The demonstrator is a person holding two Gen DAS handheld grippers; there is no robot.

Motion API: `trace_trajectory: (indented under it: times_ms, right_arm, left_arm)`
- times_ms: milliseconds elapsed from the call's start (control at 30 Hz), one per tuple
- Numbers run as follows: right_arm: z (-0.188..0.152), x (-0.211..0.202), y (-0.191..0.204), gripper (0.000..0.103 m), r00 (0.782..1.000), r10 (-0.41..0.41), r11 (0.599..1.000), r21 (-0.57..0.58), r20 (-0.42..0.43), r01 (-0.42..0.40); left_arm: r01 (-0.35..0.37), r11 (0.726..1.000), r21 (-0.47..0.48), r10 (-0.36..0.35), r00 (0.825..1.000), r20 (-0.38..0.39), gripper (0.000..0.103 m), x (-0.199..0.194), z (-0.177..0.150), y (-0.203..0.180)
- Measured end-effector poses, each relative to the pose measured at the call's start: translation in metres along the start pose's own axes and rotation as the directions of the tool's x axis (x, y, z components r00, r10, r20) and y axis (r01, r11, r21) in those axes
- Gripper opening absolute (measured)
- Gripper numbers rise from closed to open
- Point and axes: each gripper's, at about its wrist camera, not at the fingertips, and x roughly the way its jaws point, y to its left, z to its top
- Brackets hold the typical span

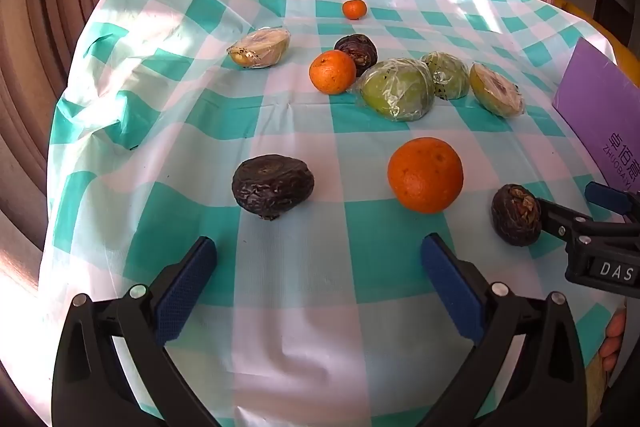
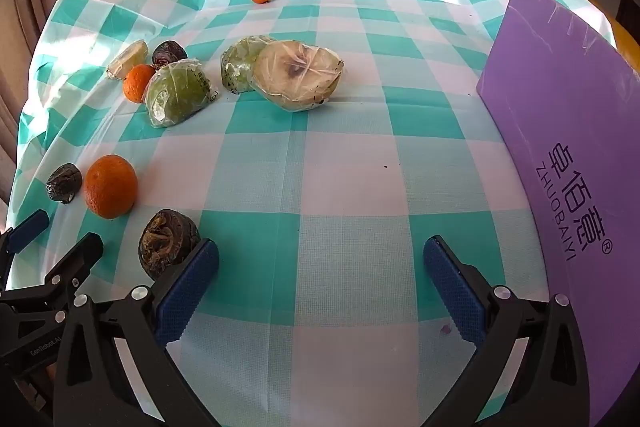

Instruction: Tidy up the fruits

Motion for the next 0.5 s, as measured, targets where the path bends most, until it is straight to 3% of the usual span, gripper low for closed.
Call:
trace_trajectory:
  times_ms: [500]
  right_arm:
    - [-0.0030, -0.0033, 0.0006, 0.099, 0.999, -0.004, 1.000, 0.001, 0.051, 0.004]
  left_arm:
    - [0.008, 1.000, -0.007, -0.008, 1.000, -0.020, 0.102, 0.0011, 0.0009, 0.0006]
